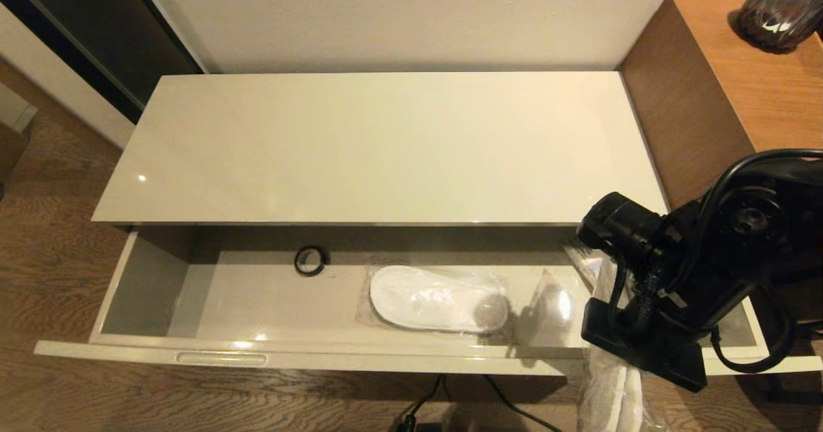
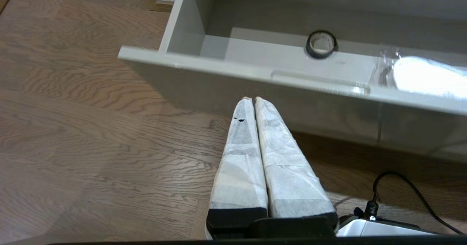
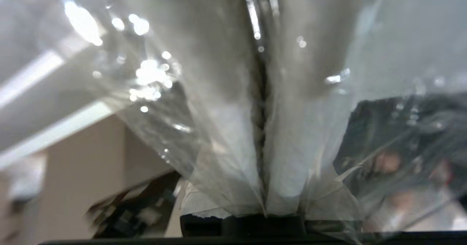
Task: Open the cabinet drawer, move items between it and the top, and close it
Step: Place the disposable slippers on the table
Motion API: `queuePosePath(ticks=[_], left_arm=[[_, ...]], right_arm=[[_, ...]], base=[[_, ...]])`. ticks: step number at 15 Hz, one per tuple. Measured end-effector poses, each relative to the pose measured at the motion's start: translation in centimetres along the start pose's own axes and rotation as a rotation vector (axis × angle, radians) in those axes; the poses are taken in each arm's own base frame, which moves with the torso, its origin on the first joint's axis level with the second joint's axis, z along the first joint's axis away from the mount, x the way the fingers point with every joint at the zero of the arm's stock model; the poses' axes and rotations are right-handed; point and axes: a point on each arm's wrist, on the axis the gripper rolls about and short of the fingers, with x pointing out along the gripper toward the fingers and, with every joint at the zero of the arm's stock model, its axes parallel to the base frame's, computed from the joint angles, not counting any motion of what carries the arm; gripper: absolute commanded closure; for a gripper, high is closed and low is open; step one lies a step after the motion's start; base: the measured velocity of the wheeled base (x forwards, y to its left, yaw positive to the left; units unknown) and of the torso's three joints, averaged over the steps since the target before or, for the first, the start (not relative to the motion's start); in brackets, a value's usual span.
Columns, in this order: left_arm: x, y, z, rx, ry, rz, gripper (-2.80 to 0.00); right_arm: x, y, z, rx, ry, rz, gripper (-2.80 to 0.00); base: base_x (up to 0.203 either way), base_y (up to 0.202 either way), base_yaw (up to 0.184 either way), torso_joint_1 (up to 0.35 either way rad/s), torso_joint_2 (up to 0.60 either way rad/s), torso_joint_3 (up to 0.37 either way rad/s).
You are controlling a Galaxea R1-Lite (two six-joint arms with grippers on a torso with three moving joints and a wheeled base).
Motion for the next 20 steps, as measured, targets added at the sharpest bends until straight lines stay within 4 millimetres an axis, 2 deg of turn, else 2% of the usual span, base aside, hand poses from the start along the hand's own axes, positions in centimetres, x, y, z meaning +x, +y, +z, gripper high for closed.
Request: queuePosePath(ticks=[6,9,14,17,20], left_arm=[[0.0,0.0,0.0,0.000,0.000,0.000,0.00],[0.0,0.0,0.0,0.000,0.000,0.000,0.00],[0.0,0.0,0.0,0.000,0.000,0.000,0.00],[0.0,0.0,0.0,0.000,0.000,0.000,0.00],[0.0,0.0,0.0,0.000,0.000,0.000,0.00]], right_arm=[[3.1,-1.1,4.5,0.233,0.180,0.010,0.00],[4.0,-1.3,5.3,0.257,0.172,-0.016,0.00],[4.3,-2.0,4.9,0.257,0.148,-0.064,0.00],[3.5,-2.8,4.3,0.239,0.029,-0.048,0.00],[3.6,-3.6,3.9,0.218,-0.116,-0.008,0.00]], base=[[0.000,0.000,0.000,0.000,0.00,0.000],[0.000,0.000,0.000,0.000,0.00,0.000],[0.000,0.000,0.000,0.000,0.00,0.000],[0.000,0.000,0.000,0.000,0.00,0.000],[0.000,0.000,0.000,0.000,0.00,0.000]])
